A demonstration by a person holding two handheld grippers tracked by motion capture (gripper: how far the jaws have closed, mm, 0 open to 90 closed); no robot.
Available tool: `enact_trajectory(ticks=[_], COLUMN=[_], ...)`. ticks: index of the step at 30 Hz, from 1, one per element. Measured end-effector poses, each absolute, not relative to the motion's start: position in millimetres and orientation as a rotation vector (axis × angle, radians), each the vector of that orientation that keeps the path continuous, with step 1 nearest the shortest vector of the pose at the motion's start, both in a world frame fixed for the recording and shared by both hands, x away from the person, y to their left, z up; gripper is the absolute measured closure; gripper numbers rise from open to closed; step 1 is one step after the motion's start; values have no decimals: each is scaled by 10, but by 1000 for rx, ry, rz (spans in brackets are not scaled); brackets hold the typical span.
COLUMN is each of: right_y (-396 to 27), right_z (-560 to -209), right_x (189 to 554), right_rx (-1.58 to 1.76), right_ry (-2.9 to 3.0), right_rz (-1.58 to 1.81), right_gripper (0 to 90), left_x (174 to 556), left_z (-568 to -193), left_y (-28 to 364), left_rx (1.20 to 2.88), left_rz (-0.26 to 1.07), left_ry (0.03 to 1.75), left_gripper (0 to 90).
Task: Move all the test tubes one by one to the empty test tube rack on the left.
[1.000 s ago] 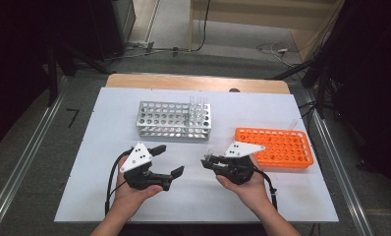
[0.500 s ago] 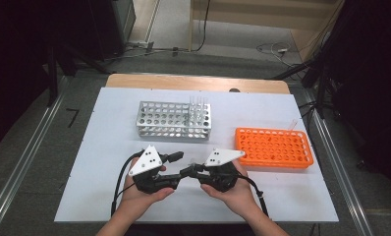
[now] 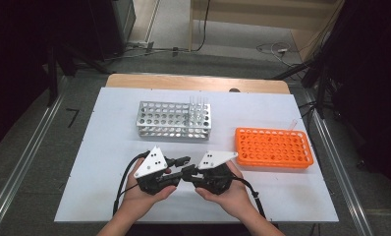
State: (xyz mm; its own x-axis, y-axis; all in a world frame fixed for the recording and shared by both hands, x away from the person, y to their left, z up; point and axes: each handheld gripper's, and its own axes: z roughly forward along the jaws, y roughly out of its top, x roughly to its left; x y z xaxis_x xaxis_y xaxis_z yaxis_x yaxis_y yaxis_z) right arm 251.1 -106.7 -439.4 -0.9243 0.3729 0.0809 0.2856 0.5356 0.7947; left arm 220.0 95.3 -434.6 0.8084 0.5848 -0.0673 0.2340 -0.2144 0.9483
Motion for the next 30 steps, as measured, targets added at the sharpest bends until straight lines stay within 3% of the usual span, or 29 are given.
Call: enact_trajectory(ticks=[12, 14, 24, 30], right_y=[-1076, -1091, -1363, -1691], right_z=[-4397, -4403, -4384, -4356], right_x=[2521, 2519, 2524, 2565], right_rx=[584, 594, 675, 731], right_ry=[2653, 2639, 2550, 2485], right_rz=[1364, 1367, 1343, 1404], right_gripper=[721, 633, 21, 0], left_x=[2195, 2208, 2320, 2445], left_z=[-4338, -4329, -4272, -4236], left_y=[962, 981, 1075, 1132], left_rx=[1795, 1783, 1752, 1740], left_rz=[404, 402, 403, 417], left_ry=[626, 636, 688, 720], left_gripper=[758, 758, 758, 758])
